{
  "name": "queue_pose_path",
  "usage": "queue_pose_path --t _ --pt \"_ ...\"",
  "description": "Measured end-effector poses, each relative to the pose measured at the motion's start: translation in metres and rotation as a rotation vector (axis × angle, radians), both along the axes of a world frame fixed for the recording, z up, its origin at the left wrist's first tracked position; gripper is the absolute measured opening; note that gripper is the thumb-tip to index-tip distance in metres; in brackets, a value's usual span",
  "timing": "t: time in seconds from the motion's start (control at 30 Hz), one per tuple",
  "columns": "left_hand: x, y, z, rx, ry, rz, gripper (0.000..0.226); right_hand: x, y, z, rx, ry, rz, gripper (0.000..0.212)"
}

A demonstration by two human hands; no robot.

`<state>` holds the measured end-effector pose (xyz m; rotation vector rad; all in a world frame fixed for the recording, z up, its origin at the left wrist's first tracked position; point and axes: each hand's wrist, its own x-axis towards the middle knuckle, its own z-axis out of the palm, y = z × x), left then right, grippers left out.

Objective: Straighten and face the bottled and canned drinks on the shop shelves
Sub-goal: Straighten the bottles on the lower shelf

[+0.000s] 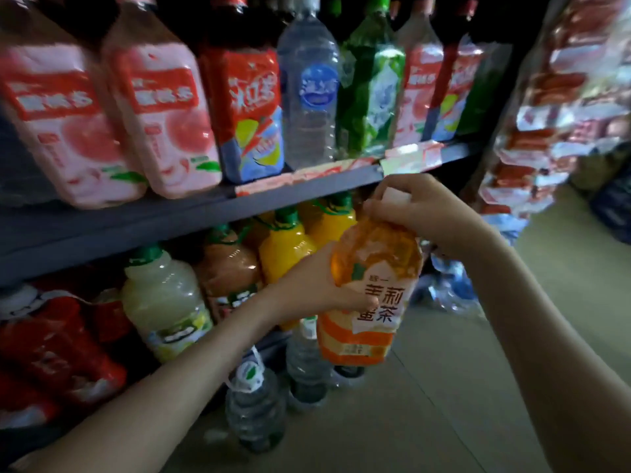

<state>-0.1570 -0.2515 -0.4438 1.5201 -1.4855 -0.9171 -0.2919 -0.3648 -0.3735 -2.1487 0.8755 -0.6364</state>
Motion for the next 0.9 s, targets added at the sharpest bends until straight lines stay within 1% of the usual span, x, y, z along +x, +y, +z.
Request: queue_pose_path --t 0.1,0.13,0.23,0.3,0.33,0.37,0.4,0.43,0.5,0.57,0.63,0.7,0.73,0.77,0.83,0.87,0.9 --pt "-0.039 -0.030 -0.036 0.094 -0.081 -0.162 0.068 -0.046 -0.012 -0.041 -0.031 0.074 -0.133 0.024" --pt "-0.050 -0.039 -0.048 0.110 -0.129 -0.181 0.066 -0.060 -0.014 -0.058 -0.031 0.099 -0.167 0.028" --pt "-0.080 -0.059 -0.085 0.149 -0.246 -0.184 0.029 -0.094 -0.012 -0.114 -0.016 0.213 -0.254 0.032" --pt "-0.096 -0.067 -0.116 0.196 -0.268 -0.145 0.021 -0.109 -0.008 -0.156 0.019 0.285 -0.319 0.028" --pt "-0.104 -0.068 -0.131 0.226 -0.254 -0.126 0.026 -0.115 -0.007 -0.177 0.050 0.314 -0.347 0.027" --pt "-0.110 -0.070 -0.146 0.240 -0.255 -0.122 0.039 -0.122 -0.006 -0.198 0.086 0.343 -0.367 0.028" --pt "-0.115 -0.070 -0.159 0.262 -0.287 -0.131 0.050 -0.127 -0.004 -0.217 0.118 0.370 -0.383 0.027" --pt "-0.119 -0.069 -0.169 0.288 -0.326 -0.149 0.055 -0.132 -0.003 -0.237 0.146 0.390 -0.400 0.023" --pt "-0.123 -0.068 -0.185 0.344 -0.371 -0.167 0.058 -0.135 0.000 -0.268 0.194 0.416 -0.427 0.014" --pt "-0.123 -0.068 -0.196 0.369 -0.361 -0.170 0.057 -0.134 0.003 -0.292 0.226 0.452 -0.420 0.006" --pt "-0.118 -0.067 -0.201 0.386 -0.325 -0.138 0.053 -0.135 0.005 -0.307 0.261 0.496 -0.410 0.010" --pt "-0.108 -0.069 -0.199 0.376 -0.295 -0.098 0.049 -0.138 0.004 -0.311 0.331 0.518 -0.440 0.013" --pt "-0.103 -0.070 -0.196 0.364 -0.283 -0.076 0.046 -0.138 0.002 -0.309 0.365 0.560 -0.436 0.016" --pt "-0.098 -0.071 -0.191 0.353 -0.273 -0.053 0.043 -0.138 -0.002 -0.304 0.379 0.646 -0.398 0.023" --pt "-0.087 -0.075 -0.174 0.307 -0.243 -0.003 0.036 -0.131 -0.015 -0.282 0.348 0.882 -0.262 0.048" --pt "-0.081 -0.078 -0.161 0.269 -0.231 0.023 0.033 -0.122 -0.024 -0.265 0.299 0.940 -0.218 0.058" --pt "-0.073 -0.082 -0.144 0.219 -0.222 0.056 0.030 -0.110 -0.034 -0.244 0.227 0.931 -0.200 0.064"
